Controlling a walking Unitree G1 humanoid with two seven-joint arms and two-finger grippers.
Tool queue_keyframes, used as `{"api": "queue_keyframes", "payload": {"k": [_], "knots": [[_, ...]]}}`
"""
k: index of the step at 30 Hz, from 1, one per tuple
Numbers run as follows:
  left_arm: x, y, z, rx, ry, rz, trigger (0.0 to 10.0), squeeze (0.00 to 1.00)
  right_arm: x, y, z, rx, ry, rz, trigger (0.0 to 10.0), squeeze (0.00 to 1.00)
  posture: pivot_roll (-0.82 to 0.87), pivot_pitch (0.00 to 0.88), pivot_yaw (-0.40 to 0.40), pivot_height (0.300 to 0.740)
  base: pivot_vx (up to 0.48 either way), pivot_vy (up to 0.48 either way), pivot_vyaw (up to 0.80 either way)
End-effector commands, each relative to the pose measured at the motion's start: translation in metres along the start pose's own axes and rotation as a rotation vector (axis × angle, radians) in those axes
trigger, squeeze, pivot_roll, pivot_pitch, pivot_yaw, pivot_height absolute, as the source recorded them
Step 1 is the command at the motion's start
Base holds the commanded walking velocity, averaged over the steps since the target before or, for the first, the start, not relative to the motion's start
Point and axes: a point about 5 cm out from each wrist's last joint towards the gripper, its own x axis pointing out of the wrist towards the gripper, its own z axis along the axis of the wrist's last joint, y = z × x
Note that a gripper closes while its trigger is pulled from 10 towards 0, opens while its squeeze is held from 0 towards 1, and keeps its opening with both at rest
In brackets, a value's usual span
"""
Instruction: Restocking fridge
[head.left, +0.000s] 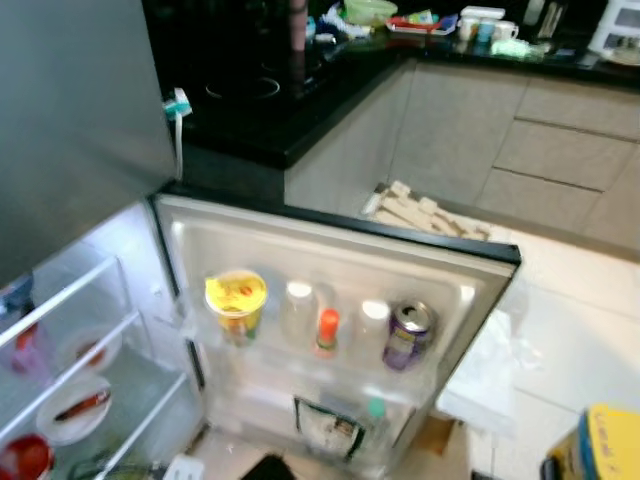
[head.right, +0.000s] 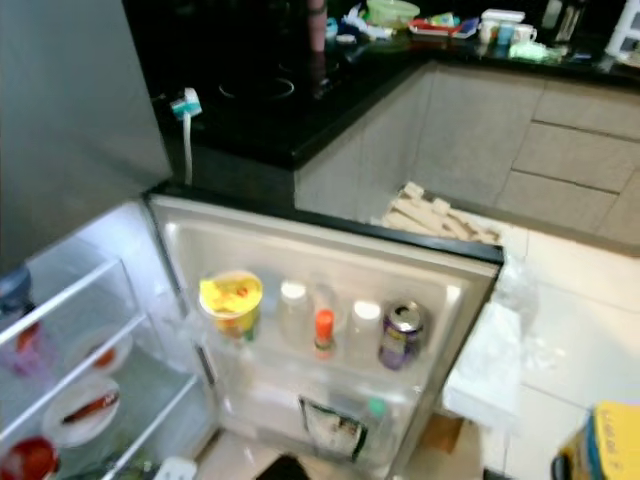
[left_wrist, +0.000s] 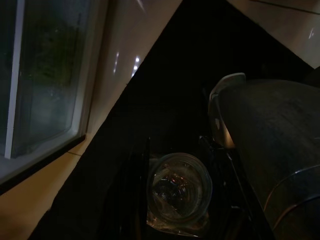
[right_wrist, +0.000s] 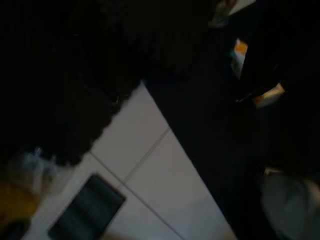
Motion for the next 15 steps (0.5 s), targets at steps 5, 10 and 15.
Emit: {"api": "queue_keyframes", "payload": {"k": [5,10,15], "knots": [[0.0016,-0.0098,0.0009,-0.011,-0.001,-0.040,10.0,0.00,0.0005,0.0023,0.0013,0.011,-0.002,0.006,10.0,0.00,0.01,0.000,-0.042,0.740,0.000,0.000,0.00],[0.0014,-0.0118,-0.0004,0.011,0.004,-0.062,10.0,0.00,0.0005,0.0021,0.0011,0.008,-0.001,0.006,10.0,0.00,0.01,0.000,-0.042,0.740,0.000,-0.371,0.00],[0.0014,-0.0084,0.0021,-0.003,-0.016,-0.030,10.0,0.00,0.0005,0.0021,0.0009,0.005,0.000,0.006,10.0,0.00,0.01,0.000,-0.044,0.740,0.000,-0.379,0.00]]}}
